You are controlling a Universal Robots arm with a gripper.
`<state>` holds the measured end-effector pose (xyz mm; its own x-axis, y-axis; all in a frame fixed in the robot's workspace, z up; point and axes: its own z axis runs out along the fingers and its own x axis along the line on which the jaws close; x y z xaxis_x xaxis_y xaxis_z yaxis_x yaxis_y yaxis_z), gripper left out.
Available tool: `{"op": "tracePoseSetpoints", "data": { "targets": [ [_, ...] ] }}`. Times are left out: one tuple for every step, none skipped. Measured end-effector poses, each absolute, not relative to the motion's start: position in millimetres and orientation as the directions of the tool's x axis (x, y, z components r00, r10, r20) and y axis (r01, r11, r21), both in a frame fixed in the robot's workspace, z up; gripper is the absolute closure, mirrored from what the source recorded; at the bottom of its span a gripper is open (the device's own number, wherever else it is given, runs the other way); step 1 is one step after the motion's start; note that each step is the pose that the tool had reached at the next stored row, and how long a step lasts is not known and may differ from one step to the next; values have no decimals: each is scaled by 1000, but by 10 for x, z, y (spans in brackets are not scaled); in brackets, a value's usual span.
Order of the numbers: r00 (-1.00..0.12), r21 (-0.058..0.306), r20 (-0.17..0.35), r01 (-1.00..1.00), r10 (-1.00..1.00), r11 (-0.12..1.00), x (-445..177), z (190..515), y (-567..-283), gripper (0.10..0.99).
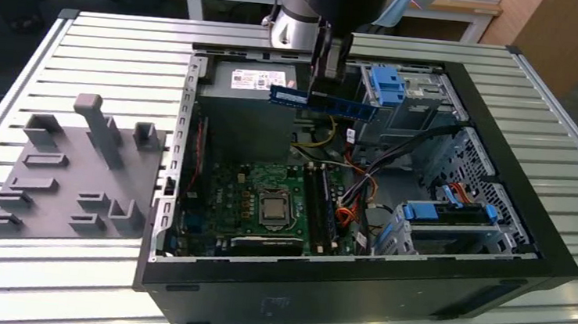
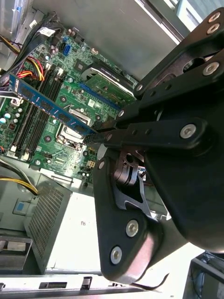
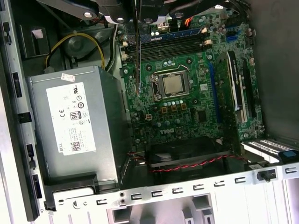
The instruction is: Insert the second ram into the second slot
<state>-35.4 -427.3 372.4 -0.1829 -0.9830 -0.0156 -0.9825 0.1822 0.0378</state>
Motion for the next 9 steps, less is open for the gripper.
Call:
{"op": "tracePoseSetpoints", "data": {
  "targets": [
    [-184, 38, -16, -982, -983, 183, -354, 3724, -4273, 949],
    [-185, 38, -16, -982, -983, 184, -354, 3724, -4273, 949],
    [-186, 38, -16, -982, -982, 185, -354, 3725, -4273, 949],
    [-187, 38, -16, -982, -982, 186, -354, 3724, -4273, 949],
    [-188, 38, -16, -982, -982, 187, -354, 3724, -4273, 949],
    [-189, 38, -16, -981, -982, 188, -354, 3724, -4273, 949],
    [-190, 38, -16, -981, -982, 189, -354, 3724, -4273, 949],
    [-191, 38, -16, -981, -982, 190, -354, 3724, -4273, 949],
    [-192, 38, -16, -981, -981, 191, -354, 3724, -4274, 949]
  ]
}}
